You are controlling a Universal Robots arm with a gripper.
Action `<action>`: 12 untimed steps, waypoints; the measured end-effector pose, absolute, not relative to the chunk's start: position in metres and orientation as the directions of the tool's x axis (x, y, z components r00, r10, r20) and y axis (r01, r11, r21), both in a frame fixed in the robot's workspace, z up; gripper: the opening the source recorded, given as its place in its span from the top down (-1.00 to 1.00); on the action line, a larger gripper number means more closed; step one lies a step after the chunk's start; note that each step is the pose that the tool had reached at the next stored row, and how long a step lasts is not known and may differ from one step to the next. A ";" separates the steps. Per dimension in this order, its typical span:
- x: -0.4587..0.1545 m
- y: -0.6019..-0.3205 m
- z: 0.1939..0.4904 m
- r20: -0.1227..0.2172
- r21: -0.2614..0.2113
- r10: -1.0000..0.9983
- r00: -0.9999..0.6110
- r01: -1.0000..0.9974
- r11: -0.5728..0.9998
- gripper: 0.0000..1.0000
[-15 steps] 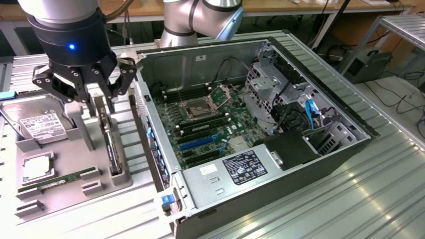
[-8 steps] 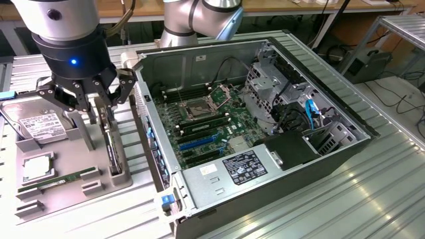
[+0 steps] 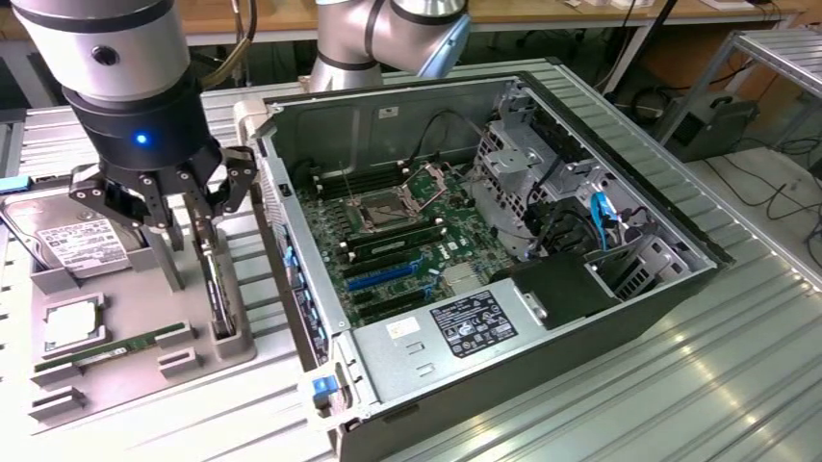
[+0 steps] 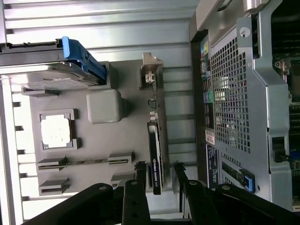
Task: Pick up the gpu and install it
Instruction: 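Pick up the gpu and move the gpu toward the slot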
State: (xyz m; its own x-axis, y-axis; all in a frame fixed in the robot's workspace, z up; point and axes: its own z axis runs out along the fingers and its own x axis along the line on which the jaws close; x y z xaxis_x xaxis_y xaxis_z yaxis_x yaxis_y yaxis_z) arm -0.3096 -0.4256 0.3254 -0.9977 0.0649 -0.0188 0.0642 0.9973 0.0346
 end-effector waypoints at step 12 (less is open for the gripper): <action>-0.310 -0.421 0.302 -0.019 0.035 0.045 -0.999 0.045 0.998 0.27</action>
State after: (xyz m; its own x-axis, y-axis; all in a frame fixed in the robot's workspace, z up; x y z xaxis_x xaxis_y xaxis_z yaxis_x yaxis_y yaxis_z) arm -0.3098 -0.4208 0.3017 -0.9988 0.0455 -0.0188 0.0448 0.9984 0.0345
